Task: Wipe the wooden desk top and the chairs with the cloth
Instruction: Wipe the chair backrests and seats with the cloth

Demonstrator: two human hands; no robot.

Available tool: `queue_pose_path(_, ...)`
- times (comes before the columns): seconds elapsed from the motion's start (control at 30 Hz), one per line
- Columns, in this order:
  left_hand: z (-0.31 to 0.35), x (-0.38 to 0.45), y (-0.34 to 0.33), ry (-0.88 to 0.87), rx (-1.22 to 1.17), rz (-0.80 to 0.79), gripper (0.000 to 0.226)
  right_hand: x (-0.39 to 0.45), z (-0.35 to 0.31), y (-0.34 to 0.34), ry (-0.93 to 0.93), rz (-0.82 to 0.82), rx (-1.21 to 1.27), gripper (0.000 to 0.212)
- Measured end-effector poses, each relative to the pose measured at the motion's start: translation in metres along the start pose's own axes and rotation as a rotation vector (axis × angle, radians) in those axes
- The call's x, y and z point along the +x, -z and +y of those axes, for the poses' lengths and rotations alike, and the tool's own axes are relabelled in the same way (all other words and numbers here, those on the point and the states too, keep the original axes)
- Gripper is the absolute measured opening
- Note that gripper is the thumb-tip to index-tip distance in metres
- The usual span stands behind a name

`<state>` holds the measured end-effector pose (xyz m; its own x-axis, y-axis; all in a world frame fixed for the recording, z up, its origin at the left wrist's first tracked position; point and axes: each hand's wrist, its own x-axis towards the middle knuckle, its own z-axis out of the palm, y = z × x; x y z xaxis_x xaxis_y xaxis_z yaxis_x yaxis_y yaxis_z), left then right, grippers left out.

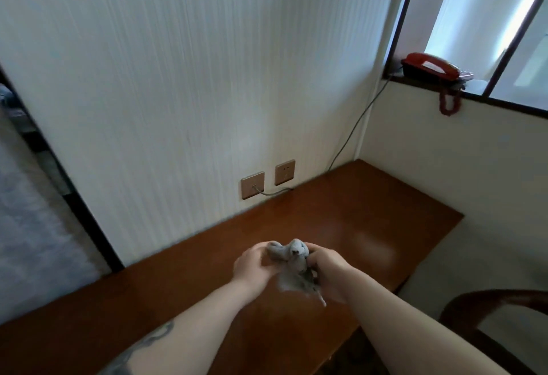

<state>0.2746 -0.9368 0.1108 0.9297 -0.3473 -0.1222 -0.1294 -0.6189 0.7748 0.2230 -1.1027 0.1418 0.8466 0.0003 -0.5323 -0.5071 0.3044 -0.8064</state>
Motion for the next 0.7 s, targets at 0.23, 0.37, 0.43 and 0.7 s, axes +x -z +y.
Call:
queue_pose_path(0.23,0.020,0.000,0.010,0.038,-0.198,-0.034,0.015,-0.006,-0.019,0.017,0.188,0.219,-0.254,0.023)
queue_pose_path(0.37,0.034,-0.001,0.009,0.064,-0.346,-0.069,0.012,-0.009,-0.015,0.023,0.272,0.315,-0.451,0.032)
queue_pose_path(0.43,0.038,-0.001,0.006,0.070,-0.391,-0.061,0.016,-0.011,-0.015,0.028,0.292,0.387,-0.550,0.030)
queue_pose_path(0.7,0.051,-0.001,-0.003,-0.040,-0.268,-0.051,0.009,-0.028,-0.017,0.050,0.404,0.534,-0.628,0.034)
